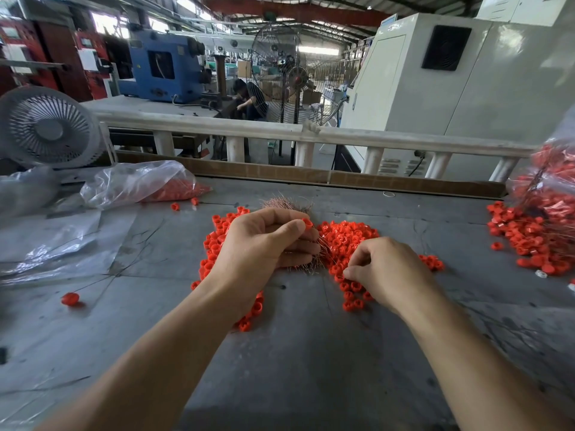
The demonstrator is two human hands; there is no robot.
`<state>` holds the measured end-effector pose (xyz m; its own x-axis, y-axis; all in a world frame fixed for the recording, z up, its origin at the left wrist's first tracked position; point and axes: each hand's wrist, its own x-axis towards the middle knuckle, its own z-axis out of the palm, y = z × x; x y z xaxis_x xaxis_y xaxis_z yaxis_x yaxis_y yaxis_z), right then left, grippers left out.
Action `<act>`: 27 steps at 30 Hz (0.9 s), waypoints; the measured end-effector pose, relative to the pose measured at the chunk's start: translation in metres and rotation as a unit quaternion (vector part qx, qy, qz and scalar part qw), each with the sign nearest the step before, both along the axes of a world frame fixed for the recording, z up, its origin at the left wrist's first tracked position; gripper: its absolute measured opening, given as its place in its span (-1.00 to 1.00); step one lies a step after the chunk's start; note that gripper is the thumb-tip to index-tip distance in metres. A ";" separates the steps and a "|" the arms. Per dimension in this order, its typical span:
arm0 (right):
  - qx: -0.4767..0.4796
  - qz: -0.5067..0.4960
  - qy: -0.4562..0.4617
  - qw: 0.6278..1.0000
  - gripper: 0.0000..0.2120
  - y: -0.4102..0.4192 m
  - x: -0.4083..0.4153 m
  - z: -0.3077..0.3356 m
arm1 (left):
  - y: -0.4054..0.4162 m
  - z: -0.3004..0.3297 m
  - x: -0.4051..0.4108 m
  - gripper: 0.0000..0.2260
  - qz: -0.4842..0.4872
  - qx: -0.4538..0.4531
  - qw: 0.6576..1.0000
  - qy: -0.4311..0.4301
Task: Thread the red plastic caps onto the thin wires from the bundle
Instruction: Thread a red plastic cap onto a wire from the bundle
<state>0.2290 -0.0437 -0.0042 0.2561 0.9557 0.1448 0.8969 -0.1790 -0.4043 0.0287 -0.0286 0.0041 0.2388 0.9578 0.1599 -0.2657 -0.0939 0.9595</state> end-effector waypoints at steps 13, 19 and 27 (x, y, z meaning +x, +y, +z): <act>0.042 -0.005 -0.004 0.999 -0.84 -0.005 -0.011 0.006 | -0.001 0.001 0.000 -0.91 0.000 -0.001 1.000 0.006; 0.050 -0.023 -0.006 0.998 -0.81 -0.004 -0.010 0.006 | -0.001 0.000 0.000 -0.91 0.000 0.002 1.000 0.006; 0.052 -0.030 -0.020 0.998 -0.79 -0.004 -0.009 0.004 | -0.001 0.000 0.001 -0.91 -0.002 -0.005 1.000 0.003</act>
<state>0.2198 -0.0477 -0.0002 0.3050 0.9180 0.2535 0.9018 -0.1929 -0.3867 0.0297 -0.0295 0.0044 0.2429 0.9585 0.1490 -0.2609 -0.0834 0.9618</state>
